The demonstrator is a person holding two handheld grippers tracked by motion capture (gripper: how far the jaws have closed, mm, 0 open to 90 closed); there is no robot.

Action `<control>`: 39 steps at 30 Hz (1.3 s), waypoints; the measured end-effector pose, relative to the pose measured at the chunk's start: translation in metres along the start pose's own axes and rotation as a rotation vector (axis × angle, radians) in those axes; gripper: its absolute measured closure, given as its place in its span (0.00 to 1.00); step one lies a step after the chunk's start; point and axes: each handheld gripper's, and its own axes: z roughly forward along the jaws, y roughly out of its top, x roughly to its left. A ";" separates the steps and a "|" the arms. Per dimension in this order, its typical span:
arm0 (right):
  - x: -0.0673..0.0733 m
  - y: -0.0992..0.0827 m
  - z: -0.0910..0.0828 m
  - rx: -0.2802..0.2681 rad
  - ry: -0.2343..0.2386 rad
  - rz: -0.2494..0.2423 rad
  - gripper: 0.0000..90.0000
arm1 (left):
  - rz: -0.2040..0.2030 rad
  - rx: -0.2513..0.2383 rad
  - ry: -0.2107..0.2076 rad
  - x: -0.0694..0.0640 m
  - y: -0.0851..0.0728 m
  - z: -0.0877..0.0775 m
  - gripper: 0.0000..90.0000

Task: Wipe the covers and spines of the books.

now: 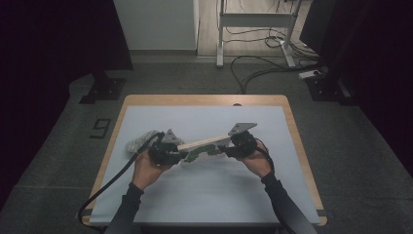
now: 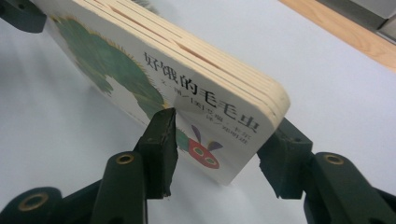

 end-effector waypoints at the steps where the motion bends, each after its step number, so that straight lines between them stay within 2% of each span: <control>1: -0.002 -0.001 0.001 -0.001 -0.003 0.005 0.55 | 0.002 0.003 0.001 0.001 0.000 0.002 0.71; 6: -0.003 -0.007 -0.001 -0.013 0.009 0.023 0.57 | -0.003 -0.008 -0.002 0.002 -0.002 0.004 0.69; 10: -0.001 -0.009 -0.006 -0.011 0.020 0.018 0.57 | -0.017 -0.016 -0.013 -0.003 -0.005 0.001 0.68; 16: 0.003 -0.011 -0.017 0.003 0.039 0.005 0.57 | -0.030 -0.025 -0.011 -0.012 -0.015 -0.005 0.67; 20: 0.004 -0.016 -0.024 0.013 0.060 0.010 0.57 | -0.057 -0.035 -0.026 -0.017 -0.024 -0.010 0.65; 29: 0.013 -0.028 -0.029 0.046 0.079 0.016 0.53 | -0.091 -0.039 -0.043 -0.035 -0.034 -0.010 0.56; 39: 0.023 -0.045 -0.030 0.070 0.104 0.023 0.47 | -0.103 -0.020 -0.043 -0.054 -0.044 -0.005 0.48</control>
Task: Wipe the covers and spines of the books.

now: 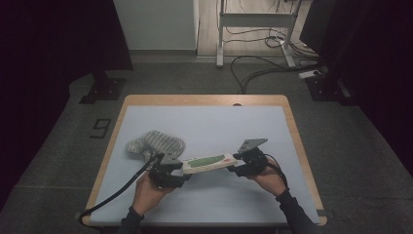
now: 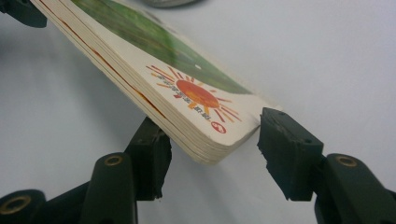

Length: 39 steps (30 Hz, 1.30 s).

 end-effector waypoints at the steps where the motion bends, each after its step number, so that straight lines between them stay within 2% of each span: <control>1: 0.000 -0.002 0.000 0.001 0.003 0.000 0.47 | -0.008 0.000 -0.004 -0.001 -0.002 0.001 0.48; 7: 0.005 -0.012 0.001 0.019 0.012 0.014 0.45 | -0.019 0.012 -0.015 -0.005 -0.012 0.007 0.43; 12: 0.008 -0.022 0.003 0.041 0.026 0.035 0.45 | 0.028 0.042 0.013 -0.011 -0.017 0.012 0.41; 18: 0.011 -0.031 0.005 0.052 0.045 0.042 0.46 | 0.022 0.068 0.015 -0.013 -0.023 0.017 0.39; 27: 0.013 -0.035 0.015 0.070 0.039 0.042 0.45 | 0.000 0.086 -0.003 -0.006 -0.029 0.026 0.41; 33: 0.011 -0.034 0.026 0.082 0.020 0.037 0.46 | 0.015 0.092 0.008 0.000 -0.030 0.032 0.41; 39: 0.011 -0.039 0.030 0.074 0.010 0.029 0.46 | 0.021 0.104 0.005 -0.002 -0.033 0.036 0.41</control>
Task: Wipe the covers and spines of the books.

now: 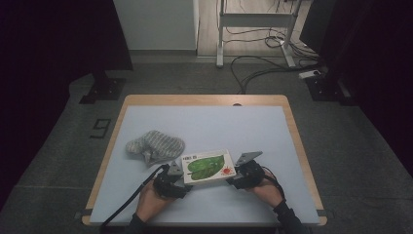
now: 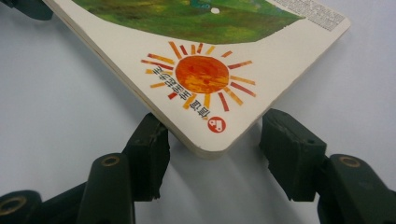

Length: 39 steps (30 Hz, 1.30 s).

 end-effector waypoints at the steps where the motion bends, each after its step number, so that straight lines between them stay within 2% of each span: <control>1: 0.001 -0.001 -0.001 0.001 0.003 -0.004 0.45 | 0.002 0.002 0.002 -0.001 0.000 0.000 0.41; 4: 0.002 -0.003 -0.003 0.002 -0.002 -0.017 0.44 | 0.015 0.009 -0.005 -0.002 -0.001 0.001 0.39; 6: 0.002 -0.006 -0.004 0.000 -0.007 -0.027 0.43 | 0.016 -0.003 -0.019 -0.003 -0.002 -0.001 0.37; 9: -0.001 -0.009 -0.009 -0.032 0.010 -0.008 0.40 | 0.020 -0.010 -0.023 -0.001 -0.002 -0.005 0.31; 13: -0.007 -0.014 -0.016 -0.049 -0.008 0.005 0.32 | 0.000 -0.021 -0.015 0.005 0.000 -0.011 0.25; 18: -0.015 -0.022 -0.024 -0.065 -0.060 0.025 0.18 | -0.028 -0.051 -0.019 0.015 0.003 -0.020 0.20; 22: -0.024 -0.031 -0.029 -0.068 -0.106 0.055 0.12 | -0.011 -0.058 0.024 0.023 0.003 -0.027 0.15; 25: -0.029 -0.038 -0.031 -0.061 -0.144 0.083 0.00 | 0.004 -0.063 0.067 0.030 0.004 -0.033 0.11; 28: -0.034 -0.044 -0.034 -0.067 -0.179 0.102 0.00 | -0.005 -0.082 0.076 0.038 0.004 -0.037 0.06; 32: -0.039 -0.050 -0.036 -0.066 -0.209 0.123 0.00 | -0.015 -0.110 0.069 0.047 0.005 -0.043 0.10; 34: -0.041 -0.054 -0.034 -0.052 -0.206 0.129 0.00 | -0.011 -0.106 0.074 0.052 0.006 -0.046 0.11; 35: -0.041 -0.056 -0.033 -0.069 -0.213 0.122 0.00 | -0.015 -0.103 0.076 0.054 0.006 -0.048 0.11; 39: -0.041 -0.057 -0.033 -0.071 -0.219 0.117 0.00 | -0.065 -0.090 0.089 0.067 0.009 -0.054 0.08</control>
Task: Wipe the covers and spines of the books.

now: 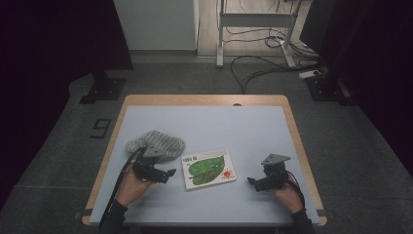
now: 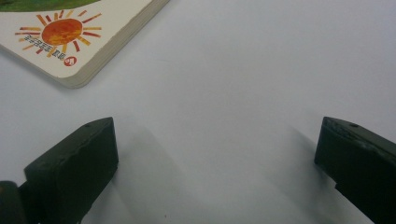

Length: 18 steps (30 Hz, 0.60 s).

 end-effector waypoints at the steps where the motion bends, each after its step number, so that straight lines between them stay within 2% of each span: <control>1: 0.000 0.000 0.000 -0.001 -0.001 -0.001 0.00 | -0.012 0.000 0.006 0.003 0.001 -0.002 0.07; 7: 0.001 -0.001 0.000 -0.004 -0.005 -0.004 0.00 | -0.048 0.015 0.037 0.020 0.013 -0.013 0.05; 12: 0.001 -0.001 0.000 -0.007 -0.005 -0.002 0.00 | -0.046 0.018 0.067 0.033 0.025 -0.022 0.05; 15: 0.001 -0.001 0.000 -0.008 -0.005 -0.002 0.00 | -0.063 0.004 0.083 0.043 0.031 -0.024 0.05; 18: 0.001 -0.001 0.000 -0.007 -0.004 -0.003 0.00 | -0.070 0.011 0.105 0.053 0.035 -0.021 0.06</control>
